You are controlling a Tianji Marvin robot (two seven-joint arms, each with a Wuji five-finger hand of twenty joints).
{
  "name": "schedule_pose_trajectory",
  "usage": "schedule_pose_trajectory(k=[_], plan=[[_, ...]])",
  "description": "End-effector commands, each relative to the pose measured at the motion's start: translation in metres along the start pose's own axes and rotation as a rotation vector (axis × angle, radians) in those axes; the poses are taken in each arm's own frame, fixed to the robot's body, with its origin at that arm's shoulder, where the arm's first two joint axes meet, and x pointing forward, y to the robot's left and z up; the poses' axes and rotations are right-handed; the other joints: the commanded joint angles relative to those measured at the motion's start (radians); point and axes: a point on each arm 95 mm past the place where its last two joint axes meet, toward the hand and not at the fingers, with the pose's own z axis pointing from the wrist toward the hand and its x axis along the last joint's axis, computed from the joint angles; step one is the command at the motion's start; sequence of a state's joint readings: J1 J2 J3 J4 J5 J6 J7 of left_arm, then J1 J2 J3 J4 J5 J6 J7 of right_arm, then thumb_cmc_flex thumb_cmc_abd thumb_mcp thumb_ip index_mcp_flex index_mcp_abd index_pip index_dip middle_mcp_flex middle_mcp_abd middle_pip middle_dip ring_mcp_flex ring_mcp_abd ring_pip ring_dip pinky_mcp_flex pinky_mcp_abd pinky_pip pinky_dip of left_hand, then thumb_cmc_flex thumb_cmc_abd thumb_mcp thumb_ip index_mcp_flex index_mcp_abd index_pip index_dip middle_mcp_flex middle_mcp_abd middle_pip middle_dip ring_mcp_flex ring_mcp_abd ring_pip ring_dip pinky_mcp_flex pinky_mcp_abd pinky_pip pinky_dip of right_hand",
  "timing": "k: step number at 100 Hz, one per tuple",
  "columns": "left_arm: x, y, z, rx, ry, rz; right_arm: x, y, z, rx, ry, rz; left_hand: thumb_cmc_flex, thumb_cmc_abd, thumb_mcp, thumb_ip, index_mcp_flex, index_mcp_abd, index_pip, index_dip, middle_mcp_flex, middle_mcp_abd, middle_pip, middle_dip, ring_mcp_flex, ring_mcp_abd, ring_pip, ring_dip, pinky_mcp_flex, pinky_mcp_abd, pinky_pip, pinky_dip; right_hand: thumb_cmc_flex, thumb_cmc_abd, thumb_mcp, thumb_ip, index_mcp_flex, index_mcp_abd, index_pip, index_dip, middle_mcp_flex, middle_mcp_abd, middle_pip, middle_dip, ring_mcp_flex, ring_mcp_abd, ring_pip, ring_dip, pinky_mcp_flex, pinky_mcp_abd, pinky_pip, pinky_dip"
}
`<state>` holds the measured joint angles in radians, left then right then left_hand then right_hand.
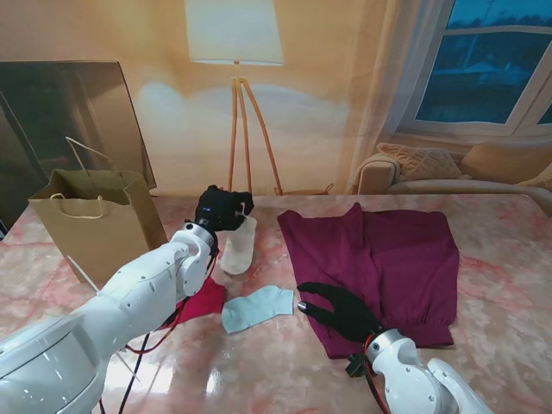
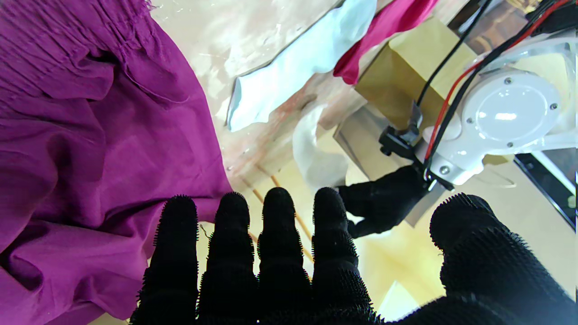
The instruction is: Fold the socks and the shorts into the kraft paper bag
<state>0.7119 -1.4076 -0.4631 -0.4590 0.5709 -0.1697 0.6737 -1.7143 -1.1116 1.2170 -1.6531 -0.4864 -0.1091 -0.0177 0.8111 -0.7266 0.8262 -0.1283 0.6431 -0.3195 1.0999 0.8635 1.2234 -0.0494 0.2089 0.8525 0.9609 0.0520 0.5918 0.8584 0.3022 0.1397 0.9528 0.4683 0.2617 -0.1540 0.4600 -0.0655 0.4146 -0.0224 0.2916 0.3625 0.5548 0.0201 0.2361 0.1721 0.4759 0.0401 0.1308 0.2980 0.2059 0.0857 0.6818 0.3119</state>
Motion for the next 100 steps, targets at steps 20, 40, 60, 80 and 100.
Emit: schedule_pose_trajectory(k=[20, 40, 60, 80, 100], plan=[[0.007, -0.002, 0.000, 0.007, 0.065, 0.029, 0.001, -0.002, -0.002, 0.006, 0.004, 0.002, 0.039, -0.032, -0.020, -0.058, 0.012, -0.008, -0.029, 0.002, 0.029, -0.037, -0.027, -0.024, 0.032, -0.024, 0.020, -0.026, -0.006, 0.006, 0.017, 0.002, 0.020, 0.022, -0.035, 0.027, 0.027, -0.024, 0.022, 0.004, 0.025, 0.001, 0.016, 0.011, 0.019, 0.004, 0.016, 0.015, 0.000, -0.011, 0.027, 0.035], [0.004, 0.013, -0.022, -0.018, 0.095, 0.040, 0.000, -0.003, -0.002, 0.005, 0.006, 0.000, 0.035, -0.035, -0.025, -0.058, 0.020, -0.010, -0.037, -0.006, 0.035, -0.040, -0.028, -0.031, 0.023, -0.029, 0.026, -0.026, -0.010, 0.004, 0.017, 0.001, 0.021, 0.022, -0.035, 0.027, 0.028, -0.022, 0.022, 0.004, 0.026, 0.001, 0.016, 0.011, 0.016, 0.003, 0.015, 0.015, 0.000, -0.010, 0.027, 0.035], [0.001, 0.024, -0.045, -0.040, 0.129, 0.058, 0.000, -0.004, -0.002, 0.010, 0.011, -0.002, 0.031, -0.038, -0.025, -0.060, 0.025, -0.016, -0.041, -0.009, 0.037, -0.044, -0.027, -0.032, 0.013, -0.031, 0.027, -0.028, -0.016, 0.005, 0.015, 0.000, 0.020, 0.023, -0.036, 0.027, 0.024, -0.023, 0.020, 0.003, 0.025, 0.001, 0.016, 0.011, 0.018, 0.003, 0.015, 0.015, -0.001, -0.011, 0.027, 0.034], [-0.001, 0.032, -0.063, -0.061, 0.149, 0.062, 0.001, -0.006, -0.002, 0.018, 0.015, -0.005, 0.027, -0.039, -0.024, -0.062, 0.026, -0.020, -0.044, -0.011, 0.038, -0.047, -0.029, -0.036, -0.006, -0.031, 0.022, -0.034, -0.029, 0.009, 0.008, -0.003, 0.021, 0.024, -0.036, 0.027, 0.021, -0.026, 0.020, 0.003, 0.025, 0.000, 0.015, 0.011, 0.018, 0.003, 0.015, 0.016, -0.001, -0.012, 0.026, 0.034], [-0.002, 0.036, -0.073, -0.133, 0.174, 0.063, 0.001, -0.006, -0.002, 0.016, 0.014, -0.007, -0.059, -0.029, -0.009, -0.080, 0.001, 0.024, -0.123, -0.122, -0.050, -0.013, 0.014, -0.133, -0.162, -0.020, -0.079, -0.174, -0.114, 0.029, -0.037, -0.004, 0.021, 0.024, -0.037, 0.027, 0.021, -0.027, 0.020, 0.003, 0.025, 0.000, 0.015, 0.011, 0.019, 0.003, 0.016, 0.016, -0.003, -0.009, 0.025, 0.033]])
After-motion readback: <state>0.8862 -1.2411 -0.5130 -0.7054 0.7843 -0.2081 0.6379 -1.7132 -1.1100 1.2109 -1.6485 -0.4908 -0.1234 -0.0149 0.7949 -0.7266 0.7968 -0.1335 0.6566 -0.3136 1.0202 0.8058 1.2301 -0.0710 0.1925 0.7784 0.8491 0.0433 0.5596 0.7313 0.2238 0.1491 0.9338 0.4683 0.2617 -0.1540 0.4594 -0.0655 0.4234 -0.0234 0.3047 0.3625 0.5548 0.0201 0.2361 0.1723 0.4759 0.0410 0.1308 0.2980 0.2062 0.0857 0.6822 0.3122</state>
